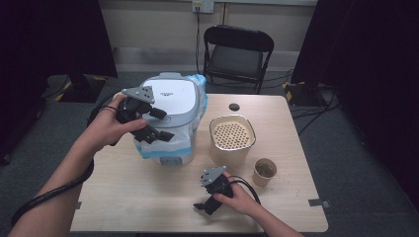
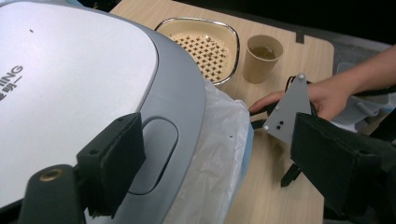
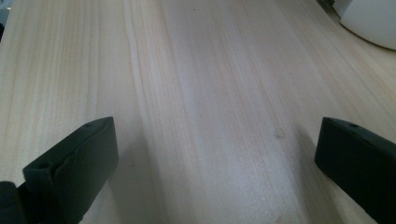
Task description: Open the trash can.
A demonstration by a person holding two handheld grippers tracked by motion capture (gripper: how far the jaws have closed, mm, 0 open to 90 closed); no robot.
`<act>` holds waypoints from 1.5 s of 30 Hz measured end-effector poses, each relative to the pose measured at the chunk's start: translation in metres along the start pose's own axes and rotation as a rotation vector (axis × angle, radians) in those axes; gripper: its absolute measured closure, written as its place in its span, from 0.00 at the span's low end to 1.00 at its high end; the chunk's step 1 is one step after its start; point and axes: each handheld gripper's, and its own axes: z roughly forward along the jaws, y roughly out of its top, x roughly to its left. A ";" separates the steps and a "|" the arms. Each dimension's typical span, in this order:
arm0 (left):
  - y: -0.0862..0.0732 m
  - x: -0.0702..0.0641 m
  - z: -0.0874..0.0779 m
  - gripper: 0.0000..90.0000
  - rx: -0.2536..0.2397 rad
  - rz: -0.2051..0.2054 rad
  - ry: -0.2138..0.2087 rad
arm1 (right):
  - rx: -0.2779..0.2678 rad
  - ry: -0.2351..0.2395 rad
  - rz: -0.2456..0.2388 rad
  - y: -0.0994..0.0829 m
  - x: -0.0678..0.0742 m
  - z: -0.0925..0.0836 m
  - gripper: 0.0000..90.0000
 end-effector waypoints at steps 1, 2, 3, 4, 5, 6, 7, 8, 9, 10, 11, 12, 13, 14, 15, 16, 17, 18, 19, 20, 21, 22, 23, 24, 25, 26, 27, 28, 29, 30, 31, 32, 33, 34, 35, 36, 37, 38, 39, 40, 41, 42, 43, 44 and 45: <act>0.000 0.000 0.000 0.20 0.000 0.000 0.000 | 0.000 0.000 0.000 0.000 0.000 0.000 0.00; 0.000 0.000 0.000 0.20 -0.002 0.002 -0.001 | 0.000 0.000 0.000 0.000 0.000 0.000 0.00; -0.001 0.000 0.000 0.20 -0.007 -0.009 -0.002 | -0.001 0.000 0.000 0.000 0.000 0.000 0.00; -0.001 0.000 0.000 0.20 -0.010 -0.014 -0.001 | -0.001 0.000 -0.002 0.000 0.000 0.000 0.00; -0.001 0.000 0.000 0.20 -0.010 -0.014 -0.001 | -0.001 0.000 -0.002 0.000 0.000 0.000 0.00; 0.000 0.000 0.000 0.20 -0.006 -0.012 -0.001 | -0.001 0.000 -0.002 0.000 0.000 0.000 0.00; -0.001 0.000 0.000 0.20 -0.005 -0.015 -0.011 | -0.001 0.000 -0.002 0.000 0.000 0.000 0.00; -0.001 -0.001 0.000 0.20 -0.003 -0.020 -0.028 | -0.001 0.000 -0.001 0.000 0.000 0.000 0.00; -0.002 -0.002 0.000 0.23 -0.005 -0.030 -0.041 | 0.000 0.000 -0.001 0.000 0.000 0.000 0.00; -0.003 -0.002 0.001 0.26 0.002 -0.028 -0.047 | -0.001 0.000 -0.002 0.000 0.000 0.000 0.00; -0.001 -0.004 0.000 0.27 0.006 0.000 -0.036 | -0.001 0.000 -0.004 0.000 0.000 0.000 0.00; -0.001 -0.004 0.000 0.27 0.006 0.000 -0.036 | -0.001 0.000 -0.004 0.000 0.000 0.000 0.00; 0.000 -0.006 0.000 0.27 0.007 0.017 -0.025 | -0.001 0.000 -0.003 0.000 0.000 0.000 0.00; 0.001 -0.007 0.000 0.25 0.035 0.029 -0.015 | -0.001 0.000 -0.002 0.000 0.000 0.000 0.00; 0.000 -0.009 0.001 0.23 0.023 0.024 -0.013 | -0.001 0.000 -0.002 0.000 0.000 0.000 0.00; -0.001 -0.009 0.001 0.23 0.014 0.022 -0.027 | -0.001 0.000 -0.002 0.000 0.000 0.000 0.00; -0.002 -0.011 0.002 0.23 -0.001 0.020 -0.041 | -0.001 0.000 -0.002 0.000 0.000 0.000 0.00; -0.003 -0.013 0.003 0.23 -0.001 0.026 -0.042 | 0.001 0.002 0.001 0.000 0.000 0.000 0.00; -0.004 -0.016 0.004 0.22 -0.008 0.034 -0.047 | 0.001 0.003 -0.001 0.000 0.000 0.000 0.00; -0.005 -0.017 0.004 0.22 -0.007 0.041 -0.052 | 0.001 0.003 -0.001 0.000 0.000 0.000 0.00; -0.007 -0.019 0.005 0.22 -0.013 0.034 -0.056 | 0.001 0.003 -0.002 0.000 0.000 0.000 0.00; -0.008 -0.020 0.006 0.22 -0.017 0.032 -0.060 | 0.001 0.002 -0.001 0.000 0.000 0.000 0.00; -0.010 -0.022 0.007 0.22 -0.014 0.035 -0.062 | 0.001 0.003 -0.001 0.000 0.000 0.000 0.00; -0.012 -0.024 0.008 0.21 -0.013 0.034 -0.064 | 0.002 0.002 0.000 0.000 0.000 0.000 0.00; -0.013 -0.026 0.009 0.21 -0.009 0.038 -0.065 | 0.002 0.002 -0.002 0.000 0.000 0.000 0.00; -0.014 -0.028 0.010 0.21 -0.007 0.037 -0.071 | 0.001 0.001 0.001 0.000 0.000 0.000 0.00; -0.016 -0.030 0.011 0.21 -0.005 0.040 -0.075 | 0.002 0.000 0.000 0.000 0.000 0.000 0.00; -0.017 -0.032 0.012 0.21 -0.002 0.049 -0.081 | 0.002 0.000 -0.001 0.000 0.000 0.000 0.00; -0.019 -0.034 0.013 0.21 -0.009 0.037 -0.085 | 0.002 0.000 0.000 0.000 0.000 0.000 0.00; -0.021 -0.036 0.015 0.21 -0.013 0.040 -0.088 | 0.002 0.000 0.000 0.000 0.000 0.000 0.00; -0.024 -0.038 0.016 0.21 -0.011 0.045 -0.093 | 0.002 0.000 0.000 0.000 0.000 0.000 0.00; -0.024 -0.038 0.016 0.21 -0.011 0.045 -0.093 | 0.002 0.000 0.000 0.000 0.000 0.000 0.00; -0.026 -0.040 0.018 0.21 -0.012 0.049 -0.096 | 0.002 0.000 0.000 0.000 0.000 0.000 0.00; -0.030 -0.043 0.021 0.21 -0.017 0.045 -0.106 | 0.002 -0.001 -0.002 0.000 0.000 0.000 0.00; -0.030 -0.043 0.021 0.21 -0.017 0.045 -0.106 | 0.002 -0.001 -0.002 0.000 0.000 0.000 0.00; -0.032 -0.044 0.023 0.21 -0.017 0.040 -0.106 | 0.002 -0.001 -0.001 0.000 0.000 0.000 0.00; -0.034 -0.045 0.025 0.21 -0.019 0.042 -0.109 | 0.003 -0.001 0.000 0.000 0.000 0.000 0.00; -0.037 -0.046 0.026 0.21 -0.021 0.041 -0.111 | 0.003 0.000 0.000 0.000 0.000 0.000 0.00; -0.039 -0.046 0.028 0.21 -0.026 0.038 -0.113 | 0.001 -0.001 -0.002 0.000 0.000 0.000 0.00; -0.041 -0.047 0.029 0.21 -0.021 0.039 -0.114 | -0.002 -0.005 -0.005 0.000 0.000 0.000 0.00; -0.043 -0.048 0.030 0.21 -0.018 0.036 -0.115 | -0.002 -0.005 -0.005 0.000 0.000 0.000 0.00; -0.046 -0.048 0.032 0.21 -0.015 0.036 -0.121 | -0.002 -0.005 -0.005 0.000 0.000 0.000 0.00; -0.049 -0.049 0.033 0.21 -0.022 0.032 -0.122 | -0.002 -0.005 -0.005 0.000 0.000 0.000 0.00; -0.051 -0.049 0.034 0.21 -0.014 0.033 -0.123 | 0.000 -0.002 -0.002 0.000 0.000 0.000 0.00; -0.053 -0.049 0.035 0.21 -0.016 0.035 -0.127 | 0.000 -0.002 -0.002 0.000 0.000 0.000 0.00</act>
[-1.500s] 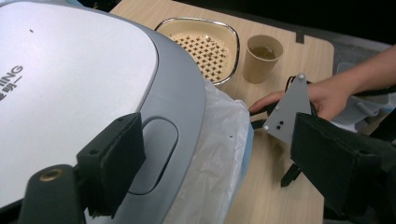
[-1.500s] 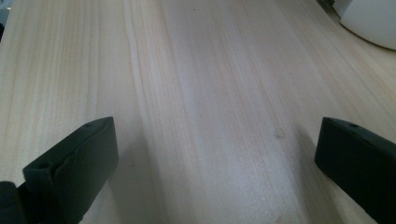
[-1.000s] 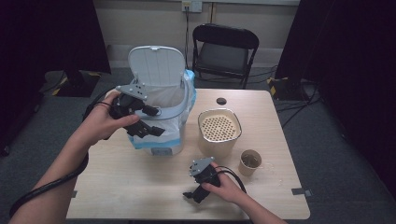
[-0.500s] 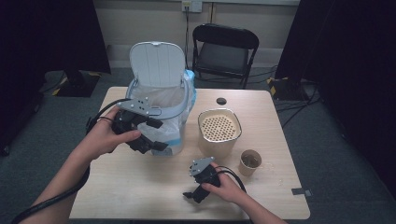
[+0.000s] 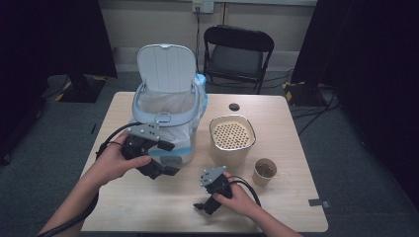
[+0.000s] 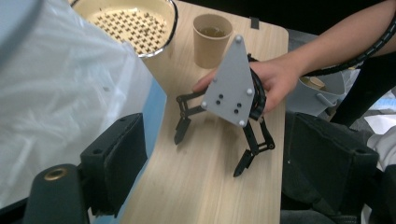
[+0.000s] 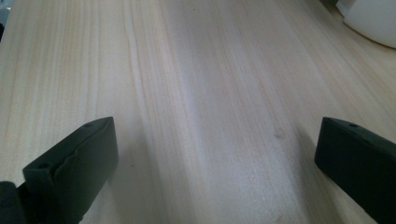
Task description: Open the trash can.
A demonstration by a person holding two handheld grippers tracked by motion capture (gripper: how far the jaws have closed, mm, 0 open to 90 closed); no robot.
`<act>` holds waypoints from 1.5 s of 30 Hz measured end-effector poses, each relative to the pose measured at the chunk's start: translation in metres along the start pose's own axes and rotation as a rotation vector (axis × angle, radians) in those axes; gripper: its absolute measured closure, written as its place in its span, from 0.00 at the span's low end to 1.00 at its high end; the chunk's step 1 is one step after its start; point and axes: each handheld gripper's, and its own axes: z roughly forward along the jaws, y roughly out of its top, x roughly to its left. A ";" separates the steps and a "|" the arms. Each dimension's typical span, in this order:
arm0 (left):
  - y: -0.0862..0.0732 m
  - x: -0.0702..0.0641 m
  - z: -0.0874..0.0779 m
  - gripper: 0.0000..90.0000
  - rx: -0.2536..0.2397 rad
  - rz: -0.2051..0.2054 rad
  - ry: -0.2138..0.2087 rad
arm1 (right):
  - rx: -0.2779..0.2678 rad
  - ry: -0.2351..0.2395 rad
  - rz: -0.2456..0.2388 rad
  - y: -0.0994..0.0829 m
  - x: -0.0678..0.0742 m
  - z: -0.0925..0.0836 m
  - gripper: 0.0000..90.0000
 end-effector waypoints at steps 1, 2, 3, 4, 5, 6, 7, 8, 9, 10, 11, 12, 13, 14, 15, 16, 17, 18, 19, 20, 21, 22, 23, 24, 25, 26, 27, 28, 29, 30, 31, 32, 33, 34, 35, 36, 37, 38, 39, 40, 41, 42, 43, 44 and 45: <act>-0.002 -0.001 0.001 0.21 -0.003 -0.007 -0.001 | 0.000 0.000 0.000 0.000 0.000 0.000 0.00; -0.005 -0.001 0.002 0.21 -0.001 -0.010 -0.001 | -0.002 -0.002 0.000 0.000 0.000 0.000 0.00; -0.007 -0.002 0.003 0.21 -0.001 -0.007 0.002 | -0.001 -0.002 -0.001 0.000 0.000 0.000 0.00; -0.009 -0.002 0.004 0.21 0.004 -0.004 0.003 | -0.002 -0.002 -0.002 0.000 0.000 0.000 0.00; -0.011 -0.003 0.005 0.21 0.001 -0.008 0.004 | -0.001 -0.002 0.000 0.000 0.000 0.000 0.00; -0.013 -0.003 0.005 0.21 0.000 -0.008 0.001 | -0.002 -0.002 -0.002 0.000 0.000 0.000 0.00; -0.016 -0.004 0.006 0.21 0.001 -0.011 0.002 | -0.001 -0.002 0.000 0.000 0.000 0.000 0.00; -0.018 -0.004 0.007 0.21 -0.005 -0.010 0.004 | -0.001 -0.001 0.000 0.000 0.000 0.000 0.00; -0.020 -0.005 0.007 0.21 -0.006 -0.009 0.007 | -0.001 -0.002 0.000 0.000 0.000 0.000 0.00; -0.024 -0.005 0.009 0.21 -0.013 -0.018 0.004 | -0.001 -0.002 0.000 0.000 0.000 0.000 0.00; -0.025 -0.005 0.010 0.21 -0.016 -0.019 0.004 | -0.001 -0.002 -0.001 0.000 0.000 0.000 0.00; -0.027 -0.005 0.011 0.21 -0.019 -0.026 0.006 | -0.001 -0.002 0.000 0.000 0.000 0.000 0.00; -0.030 -0.005 0.013 0.21 -0.022 -0.024 0.005 | -0.001 -0.002 0.000 0.000 0.000 0.000 0.00; -0.031 -0.007 0.014 0.21 -0.027 -0.030 0.012 | -0.001 -0.002 -0.001 0.000 0.000 0.000 0.00; -0.032 -0.007 0.015 0.21 -0.028 -0.028 0.008 | -0.001 -0.002 0.000 0.000 0.000 0.000 0.00; -0.034 -0.008 0.017 0.21 -0.031 -0.026 0.007 | -0.001 -0.002 0.000 0.000 0.000 0.000 0.00; -0.034 -0.008 0.019 0.21 -0.028 -0.019 0.003 | -0.001 -0.002 -0.002 0.000 0.000 0.000 0.00; -0.035 -0.010 0.020 0.21 -0.027 -0.020 0.004 | -0.001 -0.002 -0.002 0.000 0.000 0.000 0.00; -0.037 -0.011 0.024 0.21 -0.018 -0.010 0.000 | -0.001 -0.002 -0.001 0.000 0.000 0.000 0.00; -0.039 -0.012 0.027 0.21 -0.021 -0.013 -0.003 | -0.001 -0.003 -0.001 0.000 0.000 0.000 0.00; -0.039 -0.012 0.027 0.21 -0.021 -0.013 -0.003 | -0.001 -0.003 -0.001 0.000 0.000 0.000 0.00; -0.040 -0.012 0.029 0.21 -0.010 -0.008 -0.007 | -0.001 -0.002 -0.001 0.000 0.000 0.000 0.00; -0.041 -0.012 0.031 0.21 -0.011 -0.008 -0.011 | -0.001 -0.002 -0.001 0.000 0.000 0.000 0.00; -0.043 -0.012 0.032 0.21 0.001 0.000 -0.005 | -0.001 -0.002 -0.001 0.000 0.000 0.000 0.00; -0.045 -0.012 0.034 0.21 -0.001 -0.001 -0.010 | -0.001 -0.003 -0.001 0.000 0.000 0.000 0.00; -0.047 -0.012 0.036 0.21 -0.008 -0.007 -0.012 | -0.001 -0.003 -0.001 0.000 0.000 0.000 0.00; -0.048 -0.012 0.036 0.21 -0.006 -0.011 -0.010 | -0.001 -0.002 -0.001 0.000 0.000 0.000 0.00; -0.050 -0.013 0.039 0.21 -0.017 -0.018 -0.013 | -0.001 -0.002 0.001 0.000 0.000 0.000 0.00; -0.052 -0.013 0.040 0.21 -0.016 -0.015 -0.015 | -0.001 -0.002 0.000 0.000 0.000 0.000 0.00; -0.053 -0.013 0.041 0.21 -0.012 -0.013 -0.011 | -0.001 -0.003 0.001 0.000 0.000 0.000 0.00; -0.054 -0.014 0.043 0.21 -0.021 -0.019 -0.014 | -0.001 -0.003 0.001 0.000 0.000 0.000 0.00; -0.056 -0.015 0.044 0.21 -0.007 -0.014 -0.016 | -0.001 -0.003 -0.001 0.000 0.000 0.000 0.00; -0.057 -0.015 0.046 0.21 -0.013 -0.015 -0.020 | -0.001 -0.002 0.001 0.000 0.000 0.000 0.00; -0.058 -0.015 0.047 0.21 -0.010 -0.014 -0.018 | 0.000 -0.001 0.000 0.000 0.000 0.000 0.00; -0.059 -0.015 0.049 0.21 -0.011 -0.018 -0.024 | -0.001 0.001 0.000 0.000 0.000 0.000 0.00; -0.061 -0.016 0.052 0.21 -0.015 -0.021 -0.024 | -0.002 0.002 0.002 0.000 0.000 -0.001 0.00; -0.062 -0.016 0.052 0.21 -0.005 -0.018 -0.019 | 0.000 0.005 -0.001 0.000 0.000 -0.001 0.00; -0.063 -0.016 0.053 0.21 -0.006 -0.019 -0.024 | 0.000 0.006 -0.001 0.000 0.000 -0.001 0.00; -0.064 -0.017 0.056 0.21 0.001 -0.017 -0.018 | 0.002 0.005 -0.005 0.000 0.000 -0.001 0.00; -0.065 -0.017 0.057 0.21 0.003 -0.019 -0.022 | 0.004 0.007 -0.005 0.000 0.000 -0.002 0.01; -0.066 -0.017 0.059 0.21 0.006 -0.014 -0.024 | 0.004 0.010 -0.009 0.000 0.000 -0.002 0.02; -0.068 -0.017 0.061 0.21 0.016 -0.015 -0.018 | 0.005 0.014 -0.012 0.001 0.001 -0.003 0.04; -0.070 -0.016 0.062 0.21 0.017 -0.013 -0.015 | 0.008 0.018 -0.016 0.001 0.001 -0.004 0.09; -0.071 -0.016 0.063 0.21 0.018 -0.017 -0.016 | 0.008 0.016 -0.020 0.002 0.001 -0.005 0.14; -0.073 -0.015 0.064 0.21 0.016 -0.018 -0.019 | 0.004 0.021 -0.023 0.003 0.001 -0.007 0.17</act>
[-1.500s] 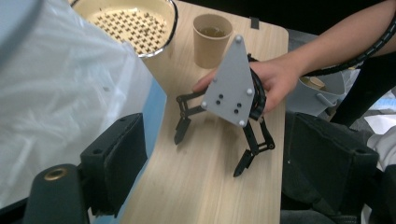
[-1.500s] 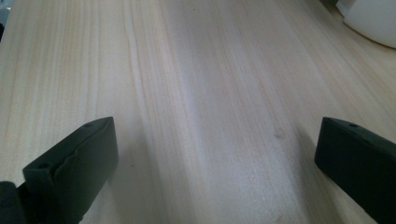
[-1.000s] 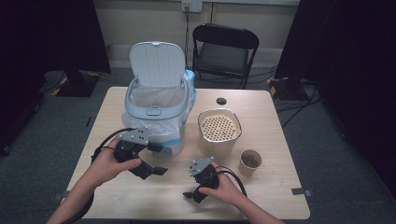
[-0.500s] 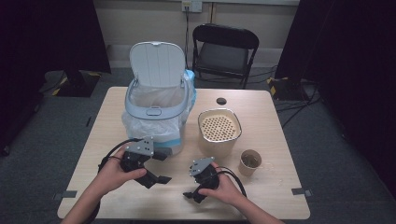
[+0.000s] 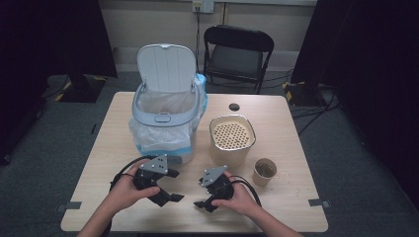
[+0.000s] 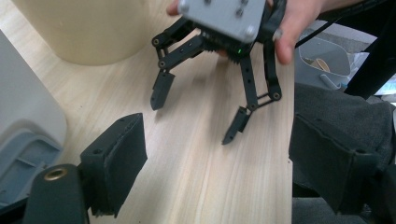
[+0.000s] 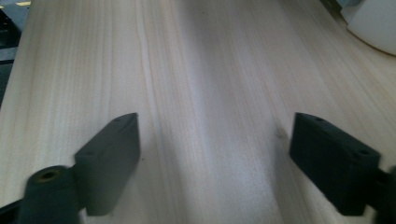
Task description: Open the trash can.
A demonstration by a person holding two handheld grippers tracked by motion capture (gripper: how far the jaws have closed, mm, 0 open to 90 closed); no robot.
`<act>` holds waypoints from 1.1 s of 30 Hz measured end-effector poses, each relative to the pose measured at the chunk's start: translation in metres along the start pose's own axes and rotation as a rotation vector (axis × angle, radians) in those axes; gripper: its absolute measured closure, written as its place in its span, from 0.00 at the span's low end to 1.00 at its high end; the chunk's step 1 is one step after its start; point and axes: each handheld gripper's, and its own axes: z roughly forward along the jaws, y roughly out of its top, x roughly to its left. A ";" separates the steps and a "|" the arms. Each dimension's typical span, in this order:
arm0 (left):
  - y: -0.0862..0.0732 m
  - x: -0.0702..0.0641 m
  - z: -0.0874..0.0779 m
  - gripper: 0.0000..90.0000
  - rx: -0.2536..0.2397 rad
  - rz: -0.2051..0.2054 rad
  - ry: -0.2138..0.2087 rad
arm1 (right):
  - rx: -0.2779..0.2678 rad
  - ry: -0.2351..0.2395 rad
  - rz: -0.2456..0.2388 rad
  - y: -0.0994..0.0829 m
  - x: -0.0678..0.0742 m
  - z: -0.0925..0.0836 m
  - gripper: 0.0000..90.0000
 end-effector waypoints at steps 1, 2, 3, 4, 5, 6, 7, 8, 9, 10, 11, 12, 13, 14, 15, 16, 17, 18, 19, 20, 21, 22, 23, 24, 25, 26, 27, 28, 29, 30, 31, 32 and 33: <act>-0.001 0.000 0.001 0.21 0.002 -0.004 0.002 | 0.000 0.000 0.000 0.000 0.000 0.000 0.17; -0.003 0.001 0.002 0.21 0.001 -0.007 -0.001 | 0.010 -0.010 -0.009 0.000 0.000 -0.001 0.16; -0.004 0.001 0.003 0.21 -0.003 -0.006 0.005 | 0.013 -0.004 -0.012 0.000 0.000 -0.002 0.18; -0.005 0.001 0.005 0.21 -0.005 -0.011 0.003 | 0.013 0.001 -0.006 -0.001 0.000 -0.003 0.16; -0.006 0.001 0.005 0.21 -0.001 -0.009 0.005 | 0.014 0.007 -0.010 -0.001 0.000 -0.004 0.17; -0.007 0.001 0.006 0.21 0.008 -0.007 0.003 | 0.015 0.006 -0.009 -0.002 -0.001 -0.005 0.17; -0.009 0.001 0.008 0.21 0.001 -0.008 0.008 | 0.013 0.006 -0.006 -0.002 -0.002 -0.007 0.17; -0.010 0.001 0.009 0.21 0.004 -0.007 0.008 | 0.005 0.006 0.001 -0.002 -0.003 -0.009 0.17; -0.012 0.001 0.010 0.21 0.003 -0.007 0.006 | 0.003 0.006 0.015 -0.002 -0.003 -0.012 0.17; -0.013 0.002 0.011 0.21 0.008 -0.006 0.011 | 0.000 0.006 0.011 -0.003 -0.004 -0.013 0.17; -0.015 0.002 0.013 0.21 0.011 -0.004 0.014 | -0.006 0.006 0.019 -0.003 -0.005 -0.015 0.17; -0.016 0.002 0.014 0.21 0.012 -0.006 0.017 | -0.019 0.004 0.032 -0.004 -0.007 -0.020 0.17; -0.018 0.003 0.015 0.21 0.014 -0.009 0.016 | -0.019 0.004 0.032 -0.004 -0.007 -0.020 0.17; -0.020 0.003 0.018 0.21 0.013 -0.015 0.018 | -0.022 0.007 0.032 -0.004 -0.007 -0.022 0.17; -0.022 0.004 0.019 0.21 0.011 -0.014 0.021 | -0.025 0.004 0.034 -0.004 -0.007 -0.024 0.17; -0.023 0.004 0.020 0.21 0.023 -0.008 0.025 | -0.025 0.004 0.029 -0.004 -0.008 -0.026 0.17; -0.025 0.005 0.023 0.21 0.024 -0.010 0.024 | -0.025 0.010 0.036 -0.005 -0.007 -0.028 0.17; -0.026 0.005 0.025 0.21 0.028 -0.008 0.022 | -0.022 0.009 0.038 -0.005 -0.007 -0.030 0.17; -0.026 0.005 0.026 0.21 0.034 -0.004 0.021 | -0.022 0.012 0.033 -0.006 -0.007 -0.031 0.17; -0.027 0.006 0.029 0.21 0.036 -0.004 0.016 | -0.015 0.011 0.034 -0.006 -0.007 -0.032 0.17; -0.028 0.006 0.030 0.21 0.042 0.004 0.017 | -0.014 0.010 0.030 -0.007 -0.007 -0.034 0.17; -0.028 0.006 0.032 0.21 0.040 0.005 0.013 | -0.015 0.012 0.032 -0.007 -0.007 -0.036 0.17; -0.029 0.007 0.033 0.21 0.045 0.012 0.010 | -0.016 0.009 0.036 -0.008 -0.007 -0.038 0.17; -0.029 0.007 0.034 0.21 0.054 0.014 0.012 | -0.018 0.009 0.037 -0.009 -0.008 -0.040 0.17; -0.030 0.007 0.036 0.21 0.052 0.017 0.014 | -0.018 0.007 0.036 -0.009 -0.008 -0.041 0.17; -0.031 0.007 0.038 0.21 0.051 0.014 0.014 | -0.019 0.014 0.039 -0.010 -0.008 -0.043 0.17; -0.032 0.008 0.040 0.21 0.056 0.021 0.018 | -0.018 0.017 0.043 -0.010 -0.008 -0.044 0.17; -0.033 0.008 0.042 0.21 0.062 0.027 0.020 | -0.016 0.020 0.040 -0.011 -0.008 -0.046 0.17; -0.034 0.009 0.043 0.21 0.072 0.030 0.024 | -0.012 0.021 0.042 -0.012 -0.007 -0.048 0.17; -0.035 0.008 0.045 0.21 0.063 0.021 0.022 | -0.015 0.021 0.041 -0.012 -0.007 -0.049 0.17; -0.036 0.008 0.047 0.21 0.069 0.025 0.026 | -0.016 0.023 0.043 -0.013 -0.007 -0.051 0.17; -0.037 0.008 0.049 0.21 0.071 0.025 0.026 | -0.019 0.024 0.046 -0.015 -0.007 -0.053 0.17; -0.037 0.008 0.050 0.21 0.074 0.030 0.030 | -0.018 0.021 0.048 -0.016 -0.007 -0.054 0.17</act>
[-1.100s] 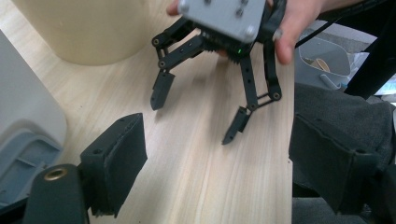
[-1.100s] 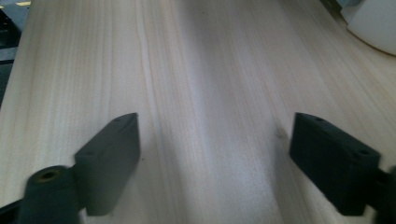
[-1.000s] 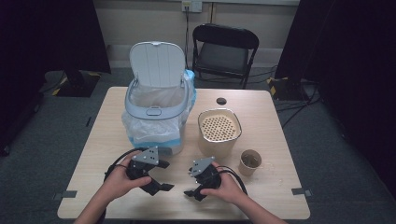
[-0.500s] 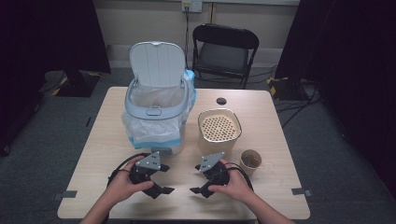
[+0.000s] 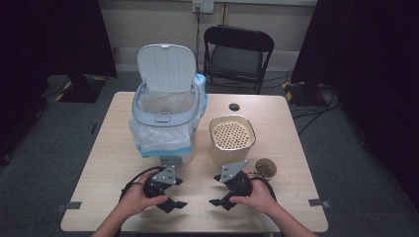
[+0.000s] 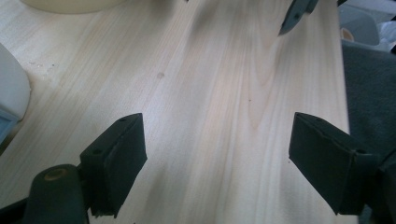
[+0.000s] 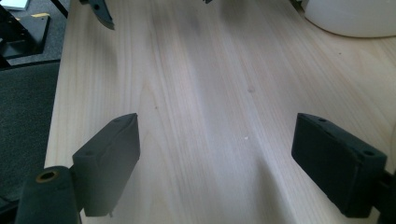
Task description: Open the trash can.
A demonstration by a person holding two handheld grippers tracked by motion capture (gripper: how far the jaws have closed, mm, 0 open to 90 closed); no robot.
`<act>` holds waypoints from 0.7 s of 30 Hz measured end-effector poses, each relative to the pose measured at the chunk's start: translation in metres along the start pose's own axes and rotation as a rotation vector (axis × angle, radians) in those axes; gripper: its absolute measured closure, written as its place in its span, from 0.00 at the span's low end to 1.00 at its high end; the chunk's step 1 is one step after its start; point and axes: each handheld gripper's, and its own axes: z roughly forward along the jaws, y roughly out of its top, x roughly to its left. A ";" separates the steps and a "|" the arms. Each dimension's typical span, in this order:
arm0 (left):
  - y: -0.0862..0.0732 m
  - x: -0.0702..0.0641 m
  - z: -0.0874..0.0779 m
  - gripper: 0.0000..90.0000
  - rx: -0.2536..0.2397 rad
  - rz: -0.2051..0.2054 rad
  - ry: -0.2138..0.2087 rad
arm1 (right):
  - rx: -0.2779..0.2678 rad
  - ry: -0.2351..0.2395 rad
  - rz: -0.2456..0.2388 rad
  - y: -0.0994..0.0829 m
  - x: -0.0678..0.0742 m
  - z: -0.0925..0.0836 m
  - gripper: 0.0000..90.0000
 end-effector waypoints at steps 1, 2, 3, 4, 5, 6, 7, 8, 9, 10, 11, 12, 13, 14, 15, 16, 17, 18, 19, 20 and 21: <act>0.000 0.000 0.001 0.21 -0.002 0.008 0.002 | -0.001 0.002 0.002 -0.001 0.000 -0.002 0.17; 0.000 0.000 0.002 0.21 -0.003 0.012 0.007 | -0.003 0.001 0.004 -0.002 0.000 -0.003 0.17; -0.001 0.000 0.003 0.21 -0.004 0.013 0.010 | -0.004 0.000 0.005 -0.003 -0.001 -0.004 0.17; -0.001 -0.001 0.003 0.20 0.000 0.017 0.014 | -0.008 0.001 0.013 -0.005 -0.001 -0.006 0.17; -0.001 -0.001 0.004 0.20 0.001 0.021 0.016 | -0.009 0.000 0.014 -0.005 -0.001 -0.008 0.17; -0.002 -0.001 0.004 0.20 0.006 0.031 0.014 | -0.008 -0.003 0.012 -0.006 -0.001 -0.009 0.17; -0.003 -0.001 0.006 0.20 0.001 0.030 0.015 | -0.008 0.000 0.015 -0.007 -0.001 -0.010 0.17; -0.004 -0.002 0.007 0.20 -0.003 0.017 0.015 | -0.003 -0.006 0.014 -0.008 -0.001 -0.012 0.17; -0.005 -0.002 0.007 0.20 0.002 0.036 0.018 | -0.003 -0.003 0.012 -0.008 -0.001 -0.012 0.17; -0.006 -0.002 0.008 0.20 0.006 0.040 0.018 | -0.002 -0.002 0.015 -0.009 -0.001 -0.013 0.17; -0.007 -0.002 0.009 0.20 0.011 0.045 0.024 | -0.002 -0.004 0.013 -0.010 -0.001 -0.013 0.17; -0.007 -0.002 0.009 0.19 0.015 0.050 0.024 | -0.001 0.001 0.016 -0.011 -0.001 -0.014 0.17; -0.008 -0.002 0.010 0.19 0.018 0.054 0.030 | 0.004 -0.002 0.011 -0.012 -0.001 -0.014 0.17; -0.009 -0.002 0.011 0.19 0.025 0.064 0.035 | 0.003 0.001 0.013 -0.013 -0.001 -0.015 0.17; -0.010 -0.002 0.011 0.19 0.032 0.075 0.036 | 0.005 0.002 0.016 -0.013 -0.001 -0.015 0.17; -0.010 -0.003 0.012 0.19 0.035 0.080 0.041 | 0.007 0.003 0.018 -0.014 -0.001 -0.016 0.17; -0.011 -0.003 0.013 0.19 0.033 0.078 0.043 | 0.004 0.002 0.019 -0.014 -0.001 -0.017 0.17; -0.011 -0.003 0.013 0.19 0.032 0.081 0.045 | 0.002 0.002 0.017 -0.015 -0.002 -0.017 0.17; -0.012 -0.003 0.013 0.19 0.038 0.082 0.042 | 0.005 -0.001 0.022 -0.015 -0.001 -0.018 0.17; -0.012 -0.004 0.014 0.19 0.032 0.079 0.044 | 0.003 0.002 0.018 -0.015 -0.002 -0.020 0.17; -0.013 -0.004 0.014 0.19 0.031 0.075 0.043 | 0.002 0.001 0.019 -0.015 -0.002 -0.020 0.17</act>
